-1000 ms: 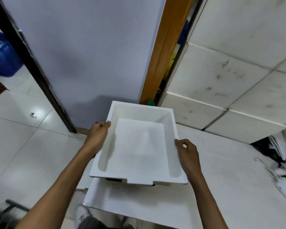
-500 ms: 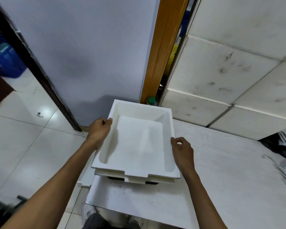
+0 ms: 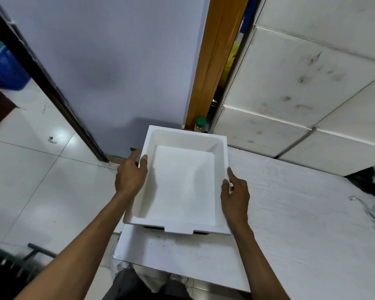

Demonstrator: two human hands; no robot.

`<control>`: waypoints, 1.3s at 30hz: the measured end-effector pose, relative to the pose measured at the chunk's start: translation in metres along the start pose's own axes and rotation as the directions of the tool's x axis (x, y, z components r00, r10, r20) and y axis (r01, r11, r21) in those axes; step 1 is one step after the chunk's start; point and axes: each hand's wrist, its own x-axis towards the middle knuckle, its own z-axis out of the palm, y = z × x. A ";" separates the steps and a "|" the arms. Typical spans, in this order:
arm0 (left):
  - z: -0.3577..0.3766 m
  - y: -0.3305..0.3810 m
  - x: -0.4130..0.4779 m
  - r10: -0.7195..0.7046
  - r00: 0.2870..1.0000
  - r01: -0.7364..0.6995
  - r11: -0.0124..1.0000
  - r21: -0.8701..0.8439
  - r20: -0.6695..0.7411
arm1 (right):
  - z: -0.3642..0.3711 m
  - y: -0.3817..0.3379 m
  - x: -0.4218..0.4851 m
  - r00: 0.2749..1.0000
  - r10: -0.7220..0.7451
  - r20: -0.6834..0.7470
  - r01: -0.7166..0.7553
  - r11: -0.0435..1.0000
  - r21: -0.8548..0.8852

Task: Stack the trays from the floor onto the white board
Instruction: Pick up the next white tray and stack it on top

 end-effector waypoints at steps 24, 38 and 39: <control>0.003 -0.004 0.000 0.193 0.976 -0.196 0.980 0.022 0.101 | 0.006 0.006 0.001 0.999 -0.019 0.029 0.022 0.994 -0.105; -0.057 -0.053 0.028 -0.131 0.989 0.140 0.972 -0.187 0.063 | 0.052 -0.086 -0.022 0.966 -0.211 -0.146 0.231 0.964 0.132; -0.064 -0.057 0.032 -0.137 0.989 0.145 0.969 -0.199 0.054 | 0.062 -0.097 -0.025 0.969 -0.211 -0.128 0.230 0.961 0.156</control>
